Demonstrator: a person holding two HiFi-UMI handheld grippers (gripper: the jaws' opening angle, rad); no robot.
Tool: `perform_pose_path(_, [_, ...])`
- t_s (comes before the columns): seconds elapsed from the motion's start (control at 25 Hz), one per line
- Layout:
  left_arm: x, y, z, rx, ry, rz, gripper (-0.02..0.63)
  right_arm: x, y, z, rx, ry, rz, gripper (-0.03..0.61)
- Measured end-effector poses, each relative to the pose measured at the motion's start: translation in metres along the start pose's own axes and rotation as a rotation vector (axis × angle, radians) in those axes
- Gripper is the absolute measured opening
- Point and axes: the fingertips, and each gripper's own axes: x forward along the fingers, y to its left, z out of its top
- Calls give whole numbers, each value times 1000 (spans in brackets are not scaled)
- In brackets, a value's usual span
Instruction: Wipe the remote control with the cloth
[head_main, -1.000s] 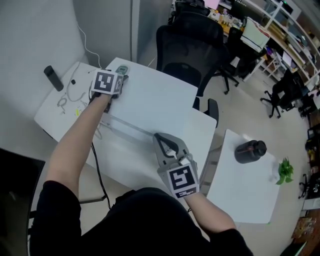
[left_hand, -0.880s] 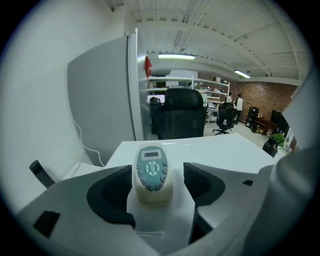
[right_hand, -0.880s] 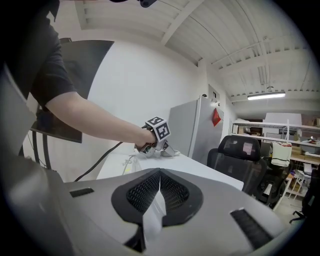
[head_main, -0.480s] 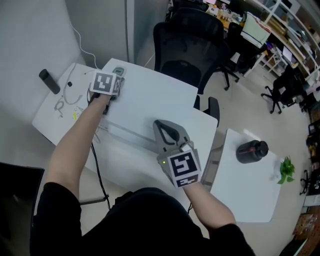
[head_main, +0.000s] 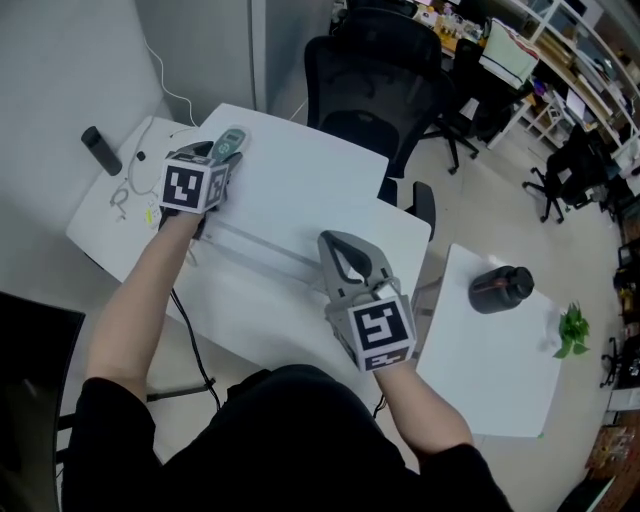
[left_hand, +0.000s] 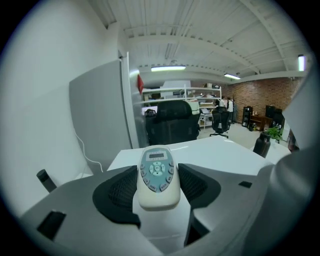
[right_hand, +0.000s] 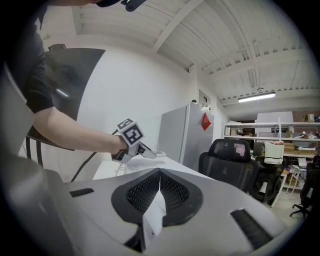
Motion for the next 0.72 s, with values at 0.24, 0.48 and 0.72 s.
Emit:
perform_pose_path(0.24, [-92, -74, -15, 88, -111, -45, 242, -60, -19, -39, 16, 55, -51, 25])
perform_pose_path(0.48, [-173, -167, -72, 74, -159, -118, 242, -115, -34, -144, 56, 223, -61, 51])
perform_pose_path(0.72, [-215, -257, -141, 135, -121, -173, 242, -144, -23, -276, 60, 517, -22, 229])
